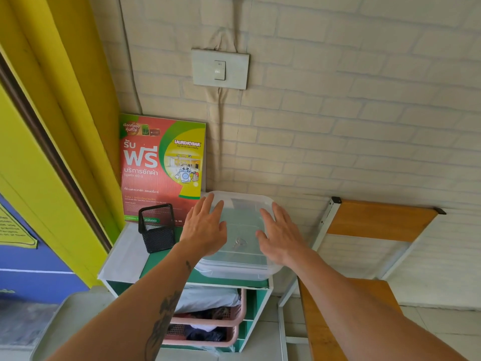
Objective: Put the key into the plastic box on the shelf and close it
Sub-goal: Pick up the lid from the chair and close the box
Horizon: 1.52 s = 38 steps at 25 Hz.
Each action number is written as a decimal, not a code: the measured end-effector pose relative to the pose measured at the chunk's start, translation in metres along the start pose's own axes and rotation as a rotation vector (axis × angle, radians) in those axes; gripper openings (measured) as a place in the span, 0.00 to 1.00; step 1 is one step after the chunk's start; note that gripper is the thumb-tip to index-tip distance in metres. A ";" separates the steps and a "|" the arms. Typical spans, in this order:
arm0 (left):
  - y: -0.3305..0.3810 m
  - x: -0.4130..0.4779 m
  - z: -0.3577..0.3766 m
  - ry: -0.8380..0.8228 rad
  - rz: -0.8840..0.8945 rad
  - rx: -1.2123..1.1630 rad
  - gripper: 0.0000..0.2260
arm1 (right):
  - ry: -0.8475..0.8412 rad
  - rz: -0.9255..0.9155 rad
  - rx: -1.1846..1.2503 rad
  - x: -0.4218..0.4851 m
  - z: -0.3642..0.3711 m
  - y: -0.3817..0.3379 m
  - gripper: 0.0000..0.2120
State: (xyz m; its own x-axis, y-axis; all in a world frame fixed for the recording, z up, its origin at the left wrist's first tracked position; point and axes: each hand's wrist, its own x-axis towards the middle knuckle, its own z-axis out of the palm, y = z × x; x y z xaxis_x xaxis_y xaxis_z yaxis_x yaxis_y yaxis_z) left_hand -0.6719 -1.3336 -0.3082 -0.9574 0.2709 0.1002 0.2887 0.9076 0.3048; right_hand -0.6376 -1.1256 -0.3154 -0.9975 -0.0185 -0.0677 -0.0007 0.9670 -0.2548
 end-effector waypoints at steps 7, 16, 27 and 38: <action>-0.004 0.001 0.013 -0.055 0.004 0.077 0.28 | -0.042 0.001 0.063 -0.001 0.019 0.013 0.33; -0.006 0.001 0.024 -0.038 -0.034 0.063 0.29 | -0.022 0.004 0.093 -0.007 0.015 0.007 0.33; -0.011 0.001 0.021 -0.076 0.013 0.082 0.30 | -0.065 0.038 0.003 -0.009 0.008 -0.001 0.32; -0.003 0.004 0.010 -0.145 0.004 0.135 0.29 | -0.125 0.050 0.010 -0.005 0.001 0.001 0.33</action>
State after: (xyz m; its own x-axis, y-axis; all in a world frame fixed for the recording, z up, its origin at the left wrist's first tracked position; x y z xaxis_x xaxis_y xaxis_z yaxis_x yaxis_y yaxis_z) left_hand -0.6769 -1.3320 -0.3178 -0.9503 0.3090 -0.0391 0.2981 0.9386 0.1737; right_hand -0.6321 -1.1250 -0.3164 -0.9797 -0.0025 -0.2003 0.0503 0.9648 -0.2580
